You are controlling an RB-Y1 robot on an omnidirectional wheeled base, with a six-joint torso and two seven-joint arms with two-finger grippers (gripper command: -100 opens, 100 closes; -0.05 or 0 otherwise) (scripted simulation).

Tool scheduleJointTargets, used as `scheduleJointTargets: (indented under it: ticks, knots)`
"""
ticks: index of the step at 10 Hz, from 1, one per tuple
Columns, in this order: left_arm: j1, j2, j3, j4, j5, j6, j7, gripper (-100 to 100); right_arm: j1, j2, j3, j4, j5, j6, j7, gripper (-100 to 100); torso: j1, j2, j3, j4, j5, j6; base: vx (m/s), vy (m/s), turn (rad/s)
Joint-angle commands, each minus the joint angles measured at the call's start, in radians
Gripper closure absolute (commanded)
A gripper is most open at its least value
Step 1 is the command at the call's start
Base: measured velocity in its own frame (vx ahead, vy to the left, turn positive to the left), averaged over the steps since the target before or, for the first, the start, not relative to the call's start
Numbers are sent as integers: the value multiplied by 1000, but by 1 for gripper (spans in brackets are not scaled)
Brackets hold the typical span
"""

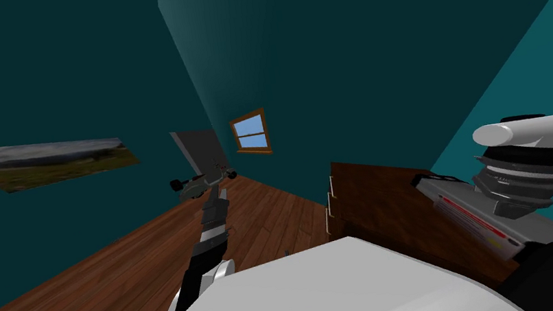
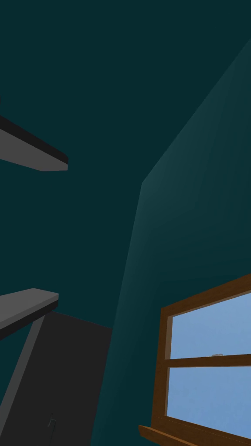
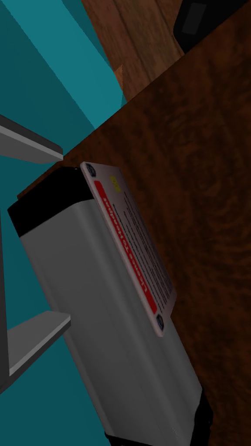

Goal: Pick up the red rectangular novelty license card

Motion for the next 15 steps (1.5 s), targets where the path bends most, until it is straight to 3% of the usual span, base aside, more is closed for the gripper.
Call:
scheduleJointTargets:
  ticks: [1, 6, 9, 10, 11, 14, 15]
  knots:
    - [0, 0, 0, 0, 0, 0, 0, 0, -9, -3, 6, 37, 0, -5, -45, -100, 0, 0, 0, 0, 0, 0, 50, 24, -8]
    - [0, 0, 0, 0, 0, 0, 0, 0, -23, -4, -9, 178, 5, -9, -189, -100, -1, 0, 0, 0, 0, 0, 56, 9, 1]
    - [0, 0, 0, 0, 0, 0, 0, 0, -29, -1, -15, 230, 7, -8, -265, -100, -2, 0, 0, 0, -1, 0, 40, -2, 9]
    - [0, 0, 0, 0, 0, 0, 0, 0, -35, 2, -20, 274, 10, -7, -296, -100, -2, 1, 0, 0, -1, 0, 44, -1, 20]
    - [0, 0, 0, 0, 0, 0, 0, 0, -35, 2, -20, 276, 10, -7, -314, -100, -2, 0, 0, 0, -1, 0, 38, -8, 7]
    - [0, 0, 0, 0, 0, 0, 0, 0, -48, 12, -31, 362, 15, -3, -395, -100, -3, 1, 1, 0, -1, 0, 34, -18, 21]
    - [0, 0, 0, 0, 0, 0, 0, 0, -48, 12, -31, 362, 15, -3, -404, -100, -3, 1, 1, 0, -1, 0, 28, -13, 13]
